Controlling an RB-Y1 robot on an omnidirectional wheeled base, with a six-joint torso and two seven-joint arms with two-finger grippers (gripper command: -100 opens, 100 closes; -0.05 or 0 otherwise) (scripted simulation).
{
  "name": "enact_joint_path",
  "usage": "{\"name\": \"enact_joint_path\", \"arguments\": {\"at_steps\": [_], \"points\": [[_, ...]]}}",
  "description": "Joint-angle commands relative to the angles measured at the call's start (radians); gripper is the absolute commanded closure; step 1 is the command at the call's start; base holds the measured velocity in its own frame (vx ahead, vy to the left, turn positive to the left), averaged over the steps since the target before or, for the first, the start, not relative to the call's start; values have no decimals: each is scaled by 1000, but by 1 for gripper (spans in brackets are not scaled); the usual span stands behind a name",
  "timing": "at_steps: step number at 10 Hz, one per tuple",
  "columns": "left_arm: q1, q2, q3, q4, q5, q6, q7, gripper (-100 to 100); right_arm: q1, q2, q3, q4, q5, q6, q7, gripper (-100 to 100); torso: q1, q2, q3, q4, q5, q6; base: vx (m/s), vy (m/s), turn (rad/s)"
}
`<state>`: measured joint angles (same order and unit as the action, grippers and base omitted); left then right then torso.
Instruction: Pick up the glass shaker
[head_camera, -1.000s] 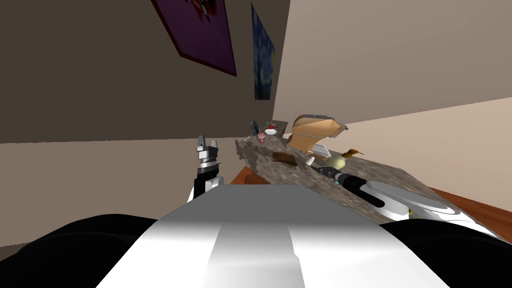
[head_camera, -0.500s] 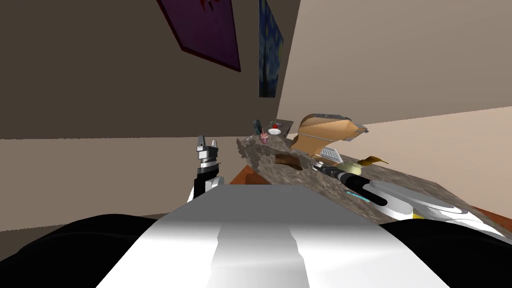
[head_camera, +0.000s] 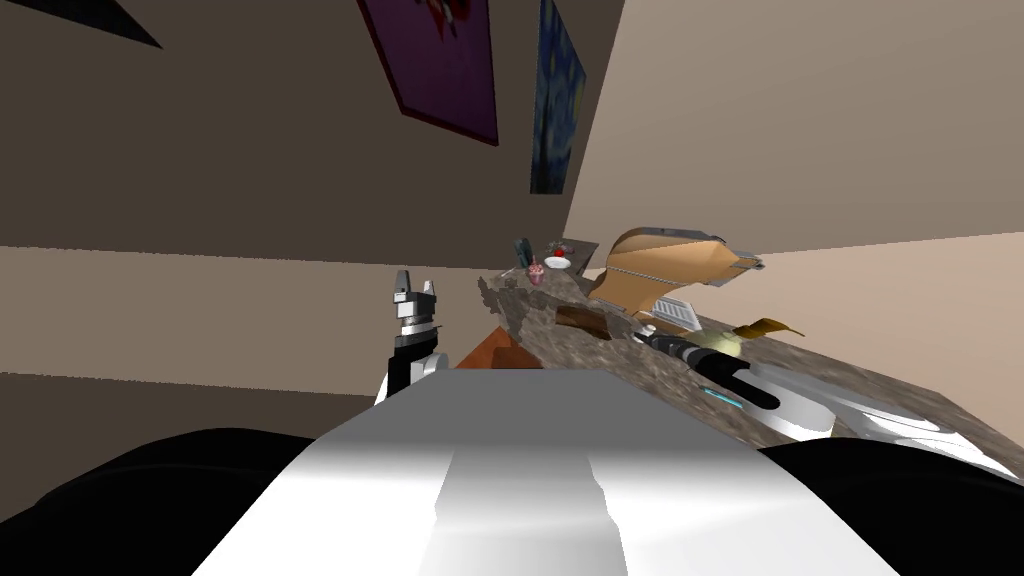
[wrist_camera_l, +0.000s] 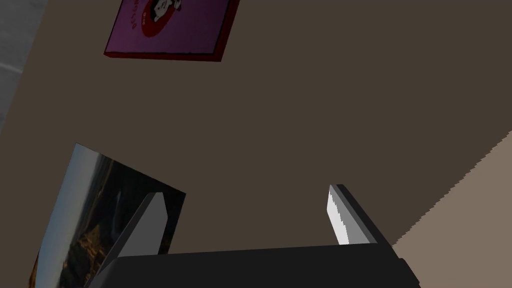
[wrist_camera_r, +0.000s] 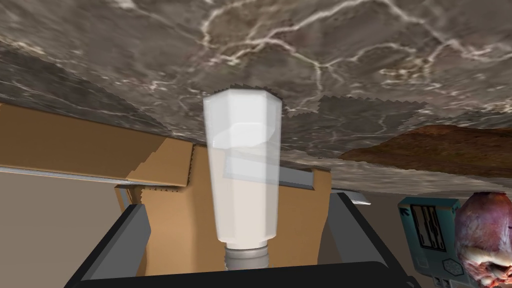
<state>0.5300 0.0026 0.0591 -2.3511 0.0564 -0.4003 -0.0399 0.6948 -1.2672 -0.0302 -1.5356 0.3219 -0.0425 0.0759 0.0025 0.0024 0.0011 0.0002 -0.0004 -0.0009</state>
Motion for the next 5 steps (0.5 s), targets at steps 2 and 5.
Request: {"name": "enact_joint_path", "arguments": {"at_steps": [2,5], "points": [[0,0,0,0,0,0,0,0,-22,8,7,66,-79,-14,66,-100,0,0,0,0,0,-1,-65,17,180],[0,0,0,0,0,0,0,0,-40,15,13,121,-156,-22,125,-100,0,0,0,0,0,-1,-64,20,155]]}}
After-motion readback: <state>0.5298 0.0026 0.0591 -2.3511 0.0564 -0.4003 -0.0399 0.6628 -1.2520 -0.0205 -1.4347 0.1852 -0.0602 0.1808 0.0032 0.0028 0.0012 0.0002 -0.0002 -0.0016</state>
